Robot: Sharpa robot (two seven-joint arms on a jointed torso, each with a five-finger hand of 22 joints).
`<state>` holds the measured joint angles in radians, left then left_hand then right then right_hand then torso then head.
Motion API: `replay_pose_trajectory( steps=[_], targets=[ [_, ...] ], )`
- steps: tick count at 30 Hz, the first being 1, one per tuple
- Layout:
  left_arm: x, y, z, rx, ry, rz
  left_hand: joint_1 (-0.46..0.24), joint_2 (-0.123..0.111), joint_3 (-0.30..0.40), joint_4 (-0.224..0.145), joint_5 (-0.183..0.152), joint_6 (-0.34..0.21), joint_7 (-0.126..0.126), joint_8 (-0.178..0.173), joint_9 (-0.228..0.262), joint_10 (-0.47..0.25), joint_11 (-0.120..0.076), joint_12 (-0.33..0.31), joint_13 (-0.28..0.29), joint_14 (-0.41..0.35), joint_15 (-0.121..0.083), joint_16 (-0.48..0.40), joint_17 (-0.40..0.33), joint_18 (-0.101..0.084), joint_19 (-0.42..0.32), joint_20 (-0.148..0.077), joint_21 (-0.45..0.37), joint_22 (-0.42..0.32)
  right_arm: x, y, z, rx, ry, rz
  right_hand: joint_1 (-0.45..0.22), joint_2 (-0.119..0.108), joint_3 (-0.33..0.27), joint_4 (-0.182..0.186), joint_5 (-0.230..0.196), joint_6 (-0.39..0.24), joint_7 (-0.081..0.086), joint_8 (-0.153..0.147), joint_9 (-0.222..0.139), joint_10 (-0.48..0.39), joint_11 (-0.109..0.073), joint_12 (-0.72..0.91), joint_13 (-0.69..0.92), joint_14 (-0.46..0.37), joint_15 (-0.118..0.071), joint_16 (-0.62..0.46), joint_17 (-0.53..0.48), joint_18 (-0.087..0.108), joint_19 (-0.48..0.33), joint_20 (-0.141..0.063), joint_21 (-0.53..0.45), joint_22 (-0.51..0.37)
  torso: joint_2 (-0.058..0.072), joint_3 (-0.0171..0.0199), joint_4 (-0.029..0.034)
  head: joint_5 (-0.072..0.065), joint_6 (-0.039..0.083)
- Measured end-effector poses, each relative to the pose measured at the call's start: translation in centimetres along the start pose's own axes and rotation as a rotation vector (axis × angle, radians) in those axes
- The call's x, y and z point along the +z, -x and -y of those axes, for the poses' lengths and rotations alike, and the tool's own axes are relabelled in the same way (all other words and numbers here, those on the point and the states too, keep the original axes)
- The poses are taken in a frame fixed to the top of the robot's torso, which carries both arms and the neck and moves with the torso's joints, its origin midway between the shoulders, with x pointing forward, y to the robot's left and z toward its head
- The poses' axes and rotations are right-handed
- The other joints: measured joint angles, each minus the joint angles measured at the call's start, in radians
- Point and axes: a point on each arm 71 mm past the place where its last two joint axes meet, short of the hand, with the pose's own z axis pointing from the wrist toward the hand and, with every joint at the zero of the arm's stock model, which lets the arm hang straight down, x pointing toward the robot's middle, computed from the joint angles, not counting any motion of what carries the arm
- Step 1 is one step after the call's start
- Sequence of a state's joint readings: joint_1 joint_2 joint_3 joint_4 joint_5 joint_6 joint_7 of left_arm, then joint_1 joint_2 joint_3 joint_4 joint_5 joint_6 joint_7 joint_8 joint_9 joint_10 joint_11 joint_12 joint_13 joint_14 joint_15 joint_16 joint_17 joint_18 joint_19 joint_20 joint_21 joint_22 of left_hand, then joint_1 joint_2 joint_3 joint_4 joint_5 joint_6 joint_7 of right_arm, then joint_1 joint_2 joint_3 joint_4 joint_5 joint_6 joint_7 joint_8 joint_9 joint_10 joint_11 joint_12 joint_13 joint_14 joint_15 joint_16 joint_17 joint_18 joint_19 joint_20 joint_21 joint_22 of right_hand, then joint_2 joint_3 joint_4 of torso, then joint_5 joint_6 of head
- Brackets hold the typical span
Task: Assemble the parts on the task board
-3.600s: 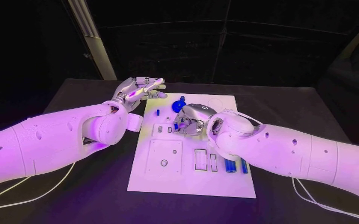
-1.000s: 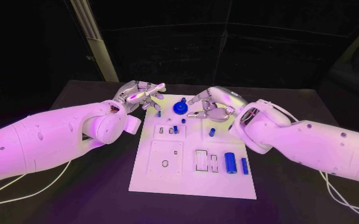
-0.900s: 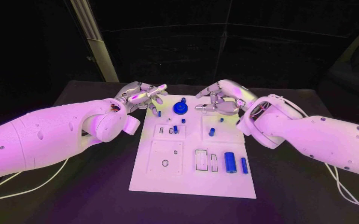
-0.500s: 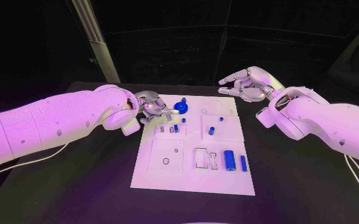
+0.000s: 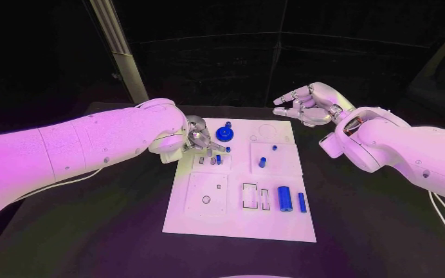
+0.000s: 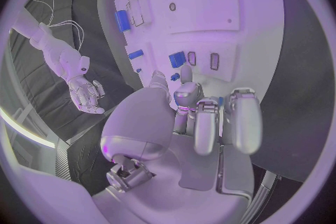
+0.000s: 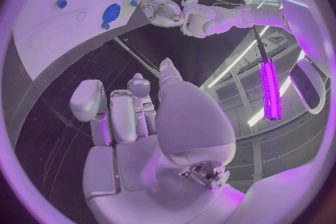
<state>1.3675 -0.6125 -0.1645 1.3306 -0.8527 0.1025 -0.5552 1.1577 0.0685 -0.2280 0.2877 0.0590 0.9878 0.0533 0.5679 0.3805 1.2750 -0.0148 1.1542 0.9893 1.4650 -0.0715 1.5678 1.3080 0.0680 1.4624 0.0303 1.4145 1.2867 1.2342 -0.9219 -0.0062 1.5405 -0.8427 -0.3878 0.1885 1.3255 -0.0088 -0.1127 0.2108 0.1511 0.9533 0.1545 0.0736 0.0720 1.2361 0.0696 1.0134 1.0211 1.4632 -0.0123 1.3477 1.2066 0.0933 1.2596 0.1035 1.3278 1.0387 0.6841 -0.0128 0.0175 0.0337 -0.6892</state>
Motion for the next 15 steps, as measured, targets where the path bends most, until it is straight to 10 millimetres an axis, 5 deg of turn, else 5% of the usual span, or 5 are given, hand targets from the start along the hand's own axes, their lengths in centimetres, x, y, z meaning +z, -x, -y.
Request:
replay_pose_trajectory(
  steps=[15],
  targets=[
    [1.0, -0.7, 1.6, 0.068, 0.047, -0.025, 0.000, 0.000, -0.008, -0.002, 0.000, -0.016, -0.002, 0.023, 0.028, 0.003, -0.003, 0.008, 0.013, 0.004, -0.004, 0.000, 0.000, 0.000, 0.000, 0.000, 0.004, 0.011, 0.5, -0.4, 0.2, 0.002, -0.020, -0.020, 0.000, 0.000, -0.002, 0.003, 0.000, 0.000, 0.000, 0.000, 0.000, 0.000, 0.000, 0.000, -0.001, 0.000, 0.000, -0.004, -0.002, 0.000, 0.000, 0.000, -0.004, -0.003, 0.001, -0.0003, 0.0013, -0.001, -0.007]
  ],
)
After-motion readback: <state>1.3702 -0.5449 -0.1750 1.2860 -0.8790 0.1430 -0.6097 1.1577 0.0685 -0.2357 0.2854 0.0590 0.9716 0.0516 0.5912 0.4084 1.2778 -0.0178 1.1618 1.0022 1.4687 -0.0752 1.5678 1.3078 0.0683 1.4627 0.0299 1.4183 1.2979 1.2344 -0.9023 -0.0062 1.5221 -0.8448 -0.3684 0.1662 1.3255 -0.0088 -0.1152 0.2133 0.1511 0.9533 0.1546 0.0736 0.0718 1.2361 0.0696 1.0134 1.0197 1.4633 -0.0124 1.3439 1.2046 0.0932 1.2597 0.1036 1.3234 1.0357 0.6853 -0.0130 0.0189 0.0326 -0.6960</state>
